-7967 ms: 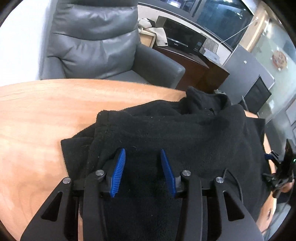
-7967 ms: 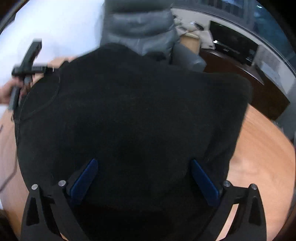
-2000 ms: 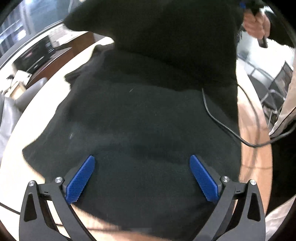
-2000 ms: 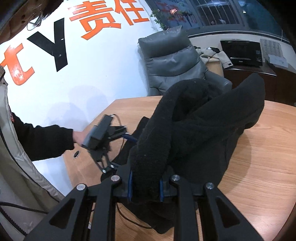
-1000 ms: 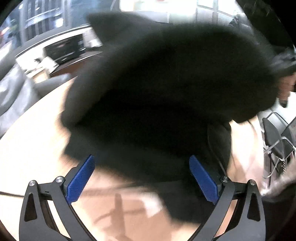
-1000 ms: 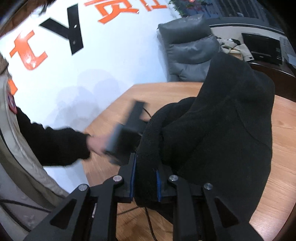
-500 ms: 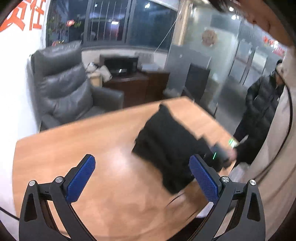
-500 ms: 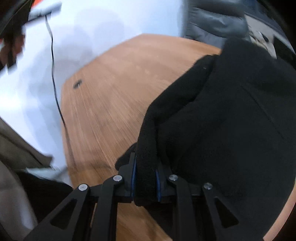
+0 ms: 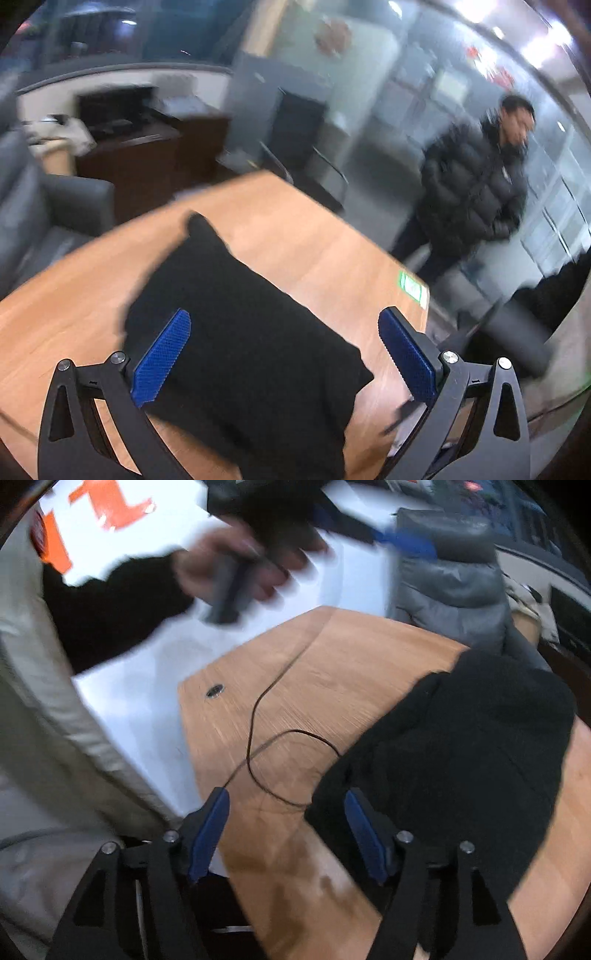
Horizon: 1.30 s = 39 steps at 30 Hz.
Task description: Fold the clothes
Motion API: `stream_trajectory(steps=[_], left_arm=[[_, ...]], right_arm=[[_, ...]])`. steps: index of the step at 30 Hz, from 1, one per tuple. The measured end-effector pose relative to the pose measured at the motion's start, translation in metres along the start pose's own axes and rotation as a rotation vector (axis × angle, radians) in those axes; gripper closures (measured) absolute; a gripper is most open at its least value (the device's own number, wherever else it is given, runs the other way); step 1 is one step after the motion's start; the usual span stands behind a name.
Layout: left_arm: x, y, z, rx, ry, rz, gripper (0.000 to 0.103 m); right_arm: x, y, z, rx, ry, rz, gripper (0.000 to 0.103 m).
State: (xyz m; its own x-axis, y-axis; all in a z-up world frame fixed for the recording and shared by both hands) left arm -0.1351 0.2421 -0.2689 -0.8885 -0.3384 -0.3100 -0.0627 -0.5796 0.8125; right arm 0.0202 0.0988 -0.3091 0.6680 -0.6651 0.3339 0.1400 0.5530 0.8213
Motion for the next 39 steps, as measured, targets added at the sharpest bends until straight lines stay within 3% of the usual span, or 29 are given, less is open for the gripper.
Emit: stream_trajectory(steps=[4,7,9,11,14,15,19,24,27,30,32,34,36,39], left_arm=[[0.003,-0.09,-0.032,0.184,-0.09,0.032,0.001],[0.009,-0.124,-0.074,0.235,-0.194,0.122,0.001],[0.011,-0.123,-0.08,0.159,-0.239,0.141,0.001],[0.013,-0.122,-0.082,0.145,-0.239,0.142,0.0],[0.011,-0.117,-0.079,0.159,-0.247,0.159,0.001],[0.008,-0.111,-0.078,0.165,-0.238,0.165,0.001],[-0.022,-0.066,-0.088,0.123,-0.248,0.104,0.001],[-0.027,-0.102,-0.142,0.252,-0.332,0.175,0.001],[-0.02,-0.105,-0.143,0.219,-0.317,0.168,0.001],[-0.016,-0.102,-0.146,0.221,-0.339,0.163,0.001],[-0.015,-0.096,-0.143,0.231,-0.327,0.146,0.001],[-0.015,-0.087,-0.136,0.234,-0.299,0.119,0.001],[-0.014,-0.071,-0.115,0.183,-0.249,0.098,0.001],[-0.008,-0.054,-0.088,0.114,-0.184,0.081,0.0]], right_arm=[[-0.031,0.028,-0.025,-0.011,-0.098,-0.074,0.033],[-0.055,0.042,-0.033,-0.042,-0.165,-0.133,0.033],[-0.077,0.04,-0.037,-0.041,-0.188,-0.206,0.033],[-0.101,0.032,-0.041,-0.012,-0.218,-0.252,0.036],[-0.128,0.008,-0.039,0.029,-0.221,-0.28,0.055],[-0.132,0.0,-0.04,0.048,-0.199,-0.286,0.056],[-0.135,-0.034,-0.051,0.107,-0.103,-0.314,0.058],[-0.134,-0.048,-0.058,0.104,-0.021,-0.353,0.058],[-0.129,-0.042,-0.056,0.114,0.003,-0.337,0.059],[-0.126,-0.013,-0.059,0.024,-0.065,-0.289,0.063],[-0.124,-0.004,-0.073,0.011,-0.089,-0.331,0.062],[-0.124,-0.008,-0.104,0.069,-0.103,-0.406,0.06],[-0.12,-0.024,-0.129,0.142,-0.097,-0.468,0.056],[-0.117,-0.042,-0.126,0.144,-0.044,-0.593,0.053]])
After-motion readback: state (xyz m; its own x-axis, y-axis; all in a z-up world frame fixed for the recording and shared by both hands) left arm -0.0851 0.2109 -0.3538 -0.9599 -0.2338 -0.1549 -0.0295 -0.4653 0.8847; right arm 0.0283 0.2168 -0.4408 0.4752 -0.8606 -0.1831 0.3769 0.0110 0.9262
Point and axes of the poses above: each gripper's, at about its wrist camera, not at the fingertips, and y roughly against the way its jaws point, x to its left, z to its top, the point moved 10 cm from there along -y, roughly the way its jaws point, and after that the axes turned 13 degrees about x, right-handed, at the moved point
